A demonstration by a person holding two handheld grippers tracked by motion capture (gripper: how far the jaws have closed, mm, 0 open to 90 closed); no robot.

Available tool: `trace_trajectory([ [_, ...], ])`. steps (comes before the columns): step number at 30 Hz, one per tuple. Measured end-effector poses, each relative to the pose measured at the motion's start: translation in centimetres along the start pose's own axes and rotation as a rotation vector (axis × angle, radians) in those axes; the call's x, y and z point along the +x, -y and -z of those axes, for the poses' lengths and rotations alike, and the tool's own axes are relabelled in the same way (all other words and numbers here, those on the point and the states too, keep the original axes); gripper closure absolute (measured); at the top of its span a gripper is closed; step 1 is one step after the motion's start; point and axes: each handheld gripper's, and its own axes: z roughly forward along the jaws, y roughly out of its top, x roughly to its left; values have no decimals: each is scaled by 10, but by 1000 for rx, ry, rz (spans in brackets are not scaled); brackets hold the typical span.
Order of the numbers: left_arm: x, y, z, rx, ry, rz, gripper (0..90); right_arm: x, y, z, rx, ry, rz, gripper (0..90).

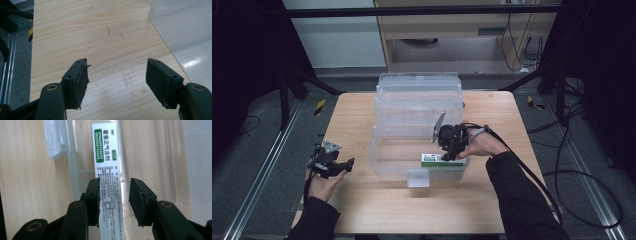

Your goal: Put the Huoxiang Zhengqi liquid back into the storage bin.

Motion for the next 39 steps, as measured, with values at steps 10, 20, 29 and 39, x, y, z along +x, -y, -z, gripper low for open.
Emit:
trace_trajectory([
  [10, 0, 0, -1, 5, 3, 1, 338, 8, 0, 29, -70, 38, -46, 603],
  [20, 0, 0, -1, 4, 2, 0, 338, 23, -7, 33, -85, 3, -62, 594],
  [29, 0, 0, -1, 5, 1, -1, 338, 33, -14, 24, -93, -22, -54, 579],
  [39, 0, 1, -1, 4, 1, 0, 338, 39, -21, 7, -83, -43, -31, 588],
])
